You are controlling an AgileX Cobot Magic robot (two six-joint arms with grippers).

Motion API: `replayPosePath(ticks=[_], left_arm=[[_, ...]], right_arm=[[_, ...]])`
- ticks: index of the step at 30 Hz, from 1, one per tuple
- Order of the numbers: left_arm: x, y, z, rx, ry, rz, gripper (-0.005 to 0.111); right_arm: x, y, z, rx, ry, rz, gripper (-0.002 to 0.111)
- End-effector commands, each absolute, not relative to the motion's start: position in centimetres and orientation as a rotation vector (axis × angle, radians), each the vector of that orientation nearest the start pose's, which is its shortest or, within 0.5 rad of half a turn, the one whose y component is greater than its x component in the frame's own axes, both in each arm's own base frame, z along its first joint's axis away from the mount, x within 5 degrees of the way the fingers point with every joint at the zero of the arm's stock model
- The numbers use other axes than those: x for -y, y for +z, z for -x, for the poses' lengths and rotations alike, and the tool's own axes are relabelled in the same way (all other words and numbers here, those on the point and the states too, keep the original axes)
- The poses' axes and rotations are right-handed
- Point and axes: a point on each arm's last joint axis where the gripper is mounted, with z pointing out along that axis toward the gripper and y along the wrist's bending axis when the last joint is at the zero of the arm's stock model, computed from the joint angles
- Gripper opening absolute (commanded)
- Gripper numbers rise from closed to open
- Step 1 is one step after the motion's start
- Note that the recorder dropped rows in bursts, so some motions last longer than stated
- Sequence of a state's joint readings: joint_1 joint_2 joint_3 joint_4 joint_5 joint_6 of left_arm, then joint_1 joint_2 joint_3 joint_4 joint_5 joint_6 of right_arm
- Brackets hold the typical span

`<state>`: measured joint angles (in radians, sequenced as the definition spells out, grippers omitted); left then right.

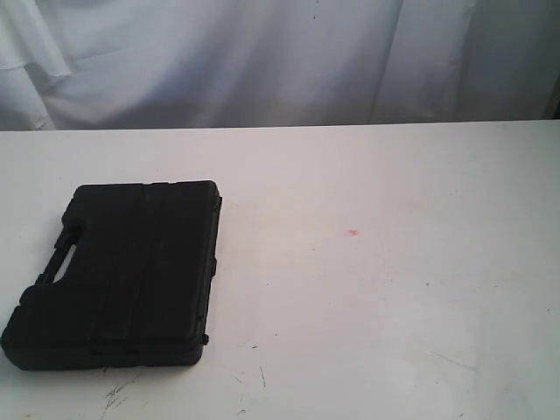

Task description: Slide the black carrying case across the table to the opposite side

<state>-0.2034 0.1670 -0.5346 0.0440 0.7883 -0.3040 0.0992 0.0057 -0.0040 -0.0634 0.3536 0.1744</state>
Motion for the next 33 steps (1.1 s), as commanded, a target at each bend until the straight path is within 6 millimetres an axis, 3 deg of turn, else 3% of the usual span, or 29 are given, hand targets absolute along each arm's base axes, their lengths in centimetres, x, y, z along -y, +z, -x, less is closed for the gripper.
replayPosePath(ticks=[1,12,21,27,33], left_arm=[[0.0,30.8,-2.1,-1.868,-0.272,0.075,0.000],[-1.3,31.0,-2.1,-1.816,-0.054,0.045,0.000],[-1.0,31.8,-2.7,-1.645,-0.030,0.053,0.000],[-0.4,29.2,-4.3,-1.599,-0.097,0.157,0.000],[-0.2,25.9,-5.4,-1.638,-0.119,0.154,0.000]], right_arm=[[-0.4,18.2,-5.3,-1.836,0.136,-0.030,0.000],[-0.4,18.2,-5.3,-1.836,0.136,-0.030,0.000],[-0.4,18.2,-5.3,-1.836,0.136,-0.030,0.000],[-0.4,18.2,-5.3,-1.836,0.136,-0.030,0.000],[-0.4,18.2,-5.3,-1.836,0.136,-0.030,0.000]])
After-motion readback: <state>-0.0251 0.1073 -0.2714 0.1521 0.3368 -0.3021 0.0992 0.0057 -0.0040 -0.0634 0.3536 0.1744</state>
